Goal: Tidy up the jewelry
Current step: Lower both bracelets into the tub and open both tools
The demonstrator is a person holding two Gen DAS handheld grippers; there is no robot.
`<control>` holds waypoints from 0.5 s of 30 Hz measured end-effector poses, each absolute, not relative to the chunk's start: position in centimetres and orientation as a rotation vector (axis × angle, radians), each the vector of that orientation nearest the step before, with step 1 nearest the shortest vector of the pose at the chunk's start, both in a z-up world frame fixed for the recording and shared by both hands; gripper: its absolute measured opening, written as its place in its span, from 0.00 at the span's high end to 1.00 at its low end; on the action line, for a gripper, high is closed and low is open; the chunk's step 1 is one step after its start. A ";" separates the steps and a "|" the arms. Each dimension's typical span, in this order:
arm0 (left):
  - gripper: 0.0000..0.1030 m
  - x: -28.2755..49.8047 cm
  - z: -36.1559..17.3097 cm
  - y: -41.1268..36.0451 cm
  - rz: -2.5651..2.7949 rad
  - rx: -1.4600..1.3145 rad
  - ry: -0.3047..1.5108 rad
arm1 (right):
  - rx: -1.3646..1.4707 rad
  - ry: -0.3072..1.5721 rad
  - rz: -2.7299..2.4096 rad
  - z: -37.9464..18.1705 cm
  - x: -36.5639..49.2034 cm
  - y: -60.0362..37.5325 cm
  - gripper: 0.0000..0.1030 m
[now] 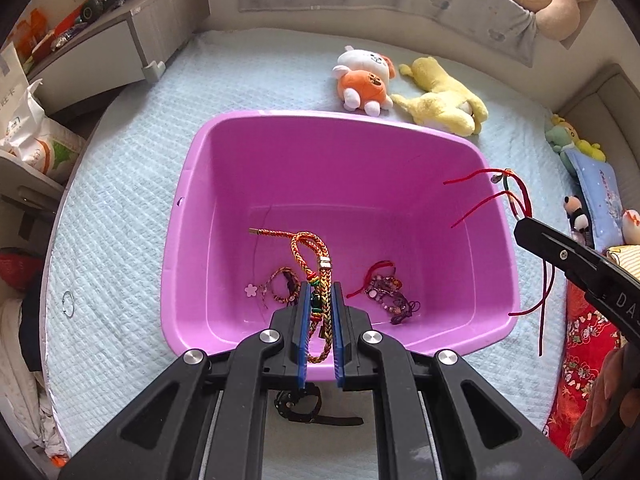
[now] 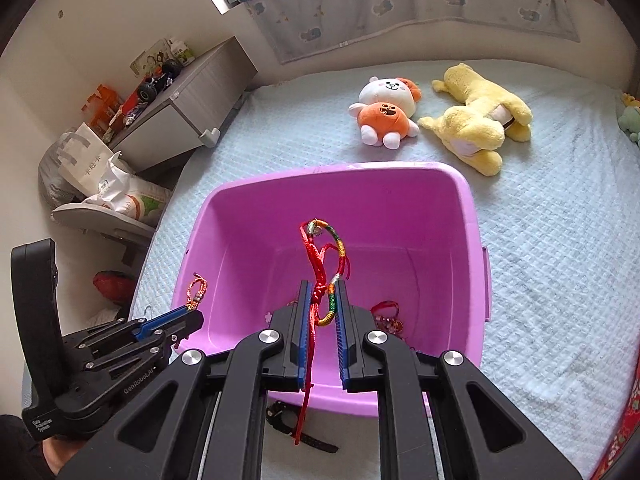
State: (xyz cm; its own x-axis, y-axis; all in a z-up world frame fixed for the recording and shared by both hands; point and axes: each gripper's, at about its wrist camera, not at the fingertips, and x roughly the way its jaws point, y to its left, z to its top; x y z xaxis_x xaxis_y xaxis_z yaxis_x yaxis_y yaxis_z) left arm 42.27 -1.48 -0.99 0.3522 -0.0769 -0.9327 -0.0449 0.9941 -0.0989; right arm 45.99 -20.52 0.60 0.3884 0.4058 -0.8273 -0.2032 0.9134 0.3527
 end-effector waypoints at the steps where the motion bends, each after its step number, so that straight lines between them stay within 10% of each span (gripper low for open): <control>1: 0.90 42.8 -1.6 -1.3 -0.017 -0.117 1.227 | 0.205 1.117 0.389 0.1 46.5 -20.3 0.89; 11: 0.89 46.0 -3.9 -0.6 0.022 -0.115 1.309 | 0.174 1.193 0.395 -2.7 49.2 -18.4 0.89; 15: 0.62 46.2 -3.8 -0.9 0.030 -0.084 1.306 | 0.161 1.208 0.374 -2.8 49.9 -18.5 0.82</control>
